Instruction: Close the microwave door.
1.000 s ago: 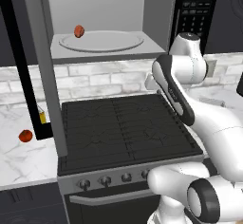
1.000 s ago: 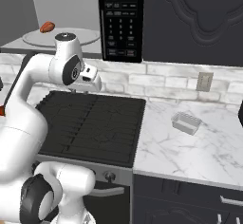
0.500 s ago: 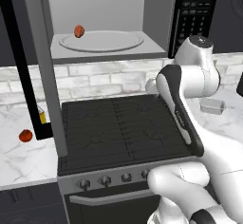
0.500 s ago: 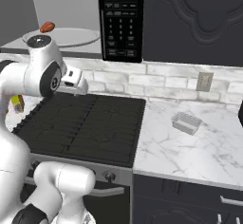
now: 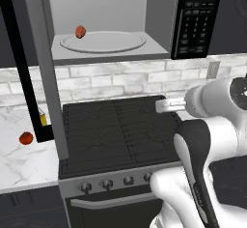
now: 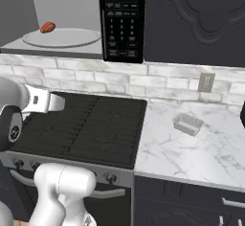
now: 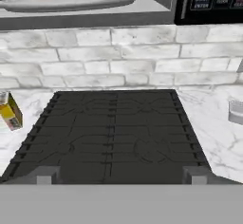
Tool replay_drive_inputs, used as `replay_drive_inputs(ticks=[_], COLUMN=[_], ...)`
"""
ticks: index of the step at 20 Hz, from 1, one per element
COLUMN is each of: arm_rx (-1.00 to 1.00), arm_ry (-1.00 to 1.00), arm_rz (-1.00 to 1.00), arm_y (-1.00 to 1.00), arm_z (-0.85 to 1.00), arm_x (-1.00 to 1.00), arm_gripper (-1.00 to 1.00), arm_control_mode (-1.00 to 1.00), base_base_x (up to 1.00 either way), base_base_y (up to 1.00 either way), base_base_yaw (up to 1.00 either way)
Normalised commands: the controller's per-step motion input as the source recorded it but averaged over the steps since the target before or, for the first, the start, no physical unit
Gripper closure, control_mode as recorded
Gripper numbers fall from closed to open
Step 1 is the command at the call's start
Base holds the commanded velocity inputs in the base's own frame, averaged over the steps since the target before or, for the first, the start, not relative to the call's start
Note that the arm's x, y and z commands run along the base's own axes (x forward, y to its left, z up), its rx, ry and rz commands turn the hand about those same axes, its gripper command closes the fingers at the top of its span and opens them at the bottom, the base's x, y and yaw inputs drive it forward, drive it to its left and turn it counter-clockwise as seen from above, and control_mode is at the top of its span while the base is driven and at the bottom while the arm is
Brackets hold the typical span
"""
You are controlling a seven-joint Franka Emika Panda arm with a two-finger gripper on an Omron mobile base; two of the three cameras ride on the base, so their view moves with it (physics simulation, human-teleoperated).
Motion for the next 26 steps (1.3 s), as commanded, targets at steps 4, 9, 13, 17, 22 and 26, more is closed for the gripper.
replay_drive_inputs(ticks=[4,9,13,17,22,26], arm_rx=[-0.13,-0.19,-0.12,-0.15,-0.15,-0.14], arm_ry=[-0.37,-0.32,-0.46,-0.34,-0.21,-0.07], arm_rz=[0.00,-0.01,-0.03,-0.09,-0.15,-0.21], arm_y=[0.44,0.42,0.14,0.26,0.65,0.77], arm_z=[0.42,0.48,0.17,0.28,0.11,0.00], arm_x=[-1.00,-1.00,-1.00,-1.00,-0.89,-0.57], arm_gripper=[-1.00,-1.00,-1.00,-1.00,-1.00,-1.00], arm_control_mode=[-1.00,-1.00,-1.00,-1.00,-1.00,-1.00], base_base_x=[0.00,0.00,0.00,0.00,0.00,0.00], base_base_y=[0.00,0.00,0.00,0.00,0.00,0.00], base_base_yaw=[0.00,0.00,0.00,0.00,0.00,0.00])
